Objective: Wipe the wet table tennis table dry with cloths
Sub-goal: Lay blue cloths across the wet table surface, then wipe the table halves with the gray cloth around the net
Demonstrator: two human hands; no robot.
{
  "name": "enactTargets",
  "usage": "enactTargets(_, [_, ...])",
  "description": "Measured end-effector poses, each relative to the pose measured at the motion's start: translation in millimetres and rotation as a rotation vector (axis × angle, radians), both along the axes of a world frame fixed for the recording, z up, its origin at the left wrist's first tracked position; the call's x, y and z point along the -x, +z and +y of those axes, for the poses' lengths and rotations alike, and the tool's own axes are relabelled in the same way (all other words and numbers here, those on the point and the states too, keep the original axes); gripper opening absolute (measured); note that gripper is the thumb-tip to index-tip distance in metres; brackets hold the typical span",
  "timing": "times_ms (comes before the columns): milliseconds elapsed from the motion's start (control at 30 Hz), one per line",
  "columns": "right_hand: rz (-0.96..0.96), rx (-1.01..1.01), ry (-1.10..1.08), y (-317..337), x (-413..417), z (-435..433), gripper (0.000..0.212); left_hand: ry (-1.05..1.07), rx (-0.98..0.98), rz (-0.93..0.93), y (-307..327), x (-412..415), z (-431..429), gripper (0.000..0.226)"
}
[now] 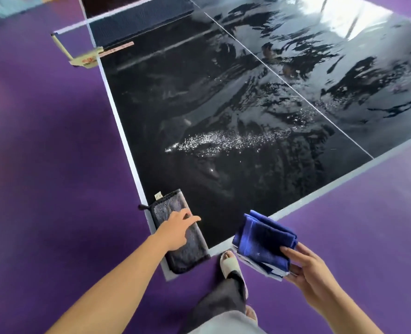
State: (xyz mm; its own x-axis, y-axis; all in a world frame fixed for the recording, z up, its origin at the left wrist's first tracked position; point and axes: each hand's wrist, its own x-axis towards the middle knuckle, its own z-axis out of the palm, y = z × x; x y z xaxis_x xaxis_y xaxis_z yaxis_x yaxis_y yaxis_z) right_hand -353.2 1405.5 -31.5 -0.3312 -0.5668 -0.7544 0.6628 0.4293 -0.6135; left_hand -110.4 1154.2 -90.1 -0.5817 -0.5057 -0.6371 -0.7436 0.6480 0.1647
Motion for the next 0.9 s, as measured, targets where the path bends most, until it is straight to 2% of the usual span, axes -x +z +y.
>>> enactTargets(67, [-0.061, -0.012, -0.051, -6, -18, 20, 0.027, -0.042, 0.055, -0.021, 3, 0, 9, 0.073])
enactTargets(200, [-0.123, -0.018, -0.152, -7, -55, 55, 0.028, -0.099, 0.166, -0.071, 8, -3, 14, 0.040])
enactTargets(267, [-0.111, -0.027, -0.186, -3, -68, 67, 0.029, -0.113, 0.191, -0.073, 8, -3, 12, 0.031])
enactTargets(367, [-0.088, -0.015, -0.215, 3, -85, 81, 0.031, -0.181, 0.220, -0.066, 7, -4, 14, 0.025])
enactTargets(533, [-0.087, -0.011, -0.335, 8, -126, 71, 0.032, -0.251, 0.201, 0.019, 1, -19, -2, 0.030])
enactTargets(600, [-0.070, -0.031, -0.370, 6, -147, 55, 0.030, -0.178, 0.117, 0.114, 2, -32, -15, 0.026])
enactTargets(667, [-0.075, -0.039, -0.390, 4, -169, 35, 0.030, -0.018, -0.028, 0.273, 8, -50, -30, 0.021])
enactTargets(833, [-0.169, -0.009, -0.474, -12, -217, -33, 0.025, 0.357, -0.213, 0.621, 42, -112, -66, 0.028])
enactTargets(867, [-0.215, -0.007, -0.493, -12, -224, -48, 0.027, 0.412, -0.224, 0.676, 50, -124, -71, 0.028])
enactTargets(900, [-0.258, -0.008, -0.522, -19, -230, -61, 0.039, 0.451, -0.231, 0.728, 56, -136, -76, 0.028])
